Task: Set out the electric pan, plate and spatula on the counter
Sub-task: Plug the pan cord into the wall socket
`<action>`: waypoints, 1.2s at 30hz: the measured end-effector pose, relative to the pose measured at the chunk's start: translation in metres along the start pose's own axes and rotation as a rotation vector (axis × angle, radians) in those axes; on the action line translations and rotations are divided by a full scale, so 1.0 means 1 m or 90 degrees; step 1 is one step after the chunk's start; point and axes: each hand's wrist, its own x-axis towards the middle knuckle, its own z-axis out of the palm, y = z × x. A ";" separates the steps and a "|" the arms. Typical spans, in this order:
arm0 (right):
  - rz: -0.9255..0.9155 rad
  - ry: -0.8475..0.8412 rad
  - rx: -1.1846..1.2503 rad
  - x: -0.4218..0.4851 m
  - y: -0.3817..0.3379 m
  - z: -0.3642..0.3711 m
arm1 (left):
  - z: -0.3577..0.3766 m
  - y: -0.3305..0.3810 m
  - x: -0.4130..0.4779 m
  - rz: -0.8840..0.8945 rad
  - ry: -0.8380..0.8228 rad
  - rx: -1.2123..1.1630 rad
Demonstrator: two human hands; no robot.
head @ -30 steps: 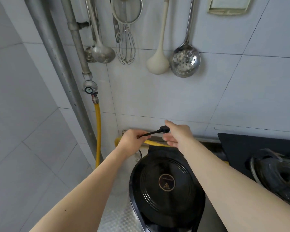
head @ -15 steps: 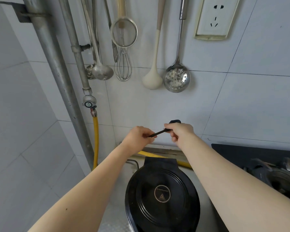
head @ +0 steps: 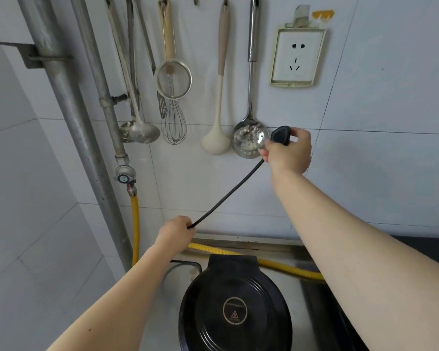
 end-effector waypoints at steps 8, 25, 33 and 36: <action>-0.073 -0.020 0.012 0.012 -0.011 0.003 | -0.002 0.046 0.019 0.061 0.029 -0.112; -0.082 -0.089 0.061 0.089 -0.077 0.005 | -0.059 0.148 0.053 0.279 0.211 -0.276; -0.179 -0.029 -0.028 0.099 -0.071 0.015 | -0.098 0.179 0.062 0.408 0.289 -0.173; -0.231 -0.009 -0.091 0.099 -0.072 0.022 | -0.120 0.192 0.066 0.460 0.317 -0.102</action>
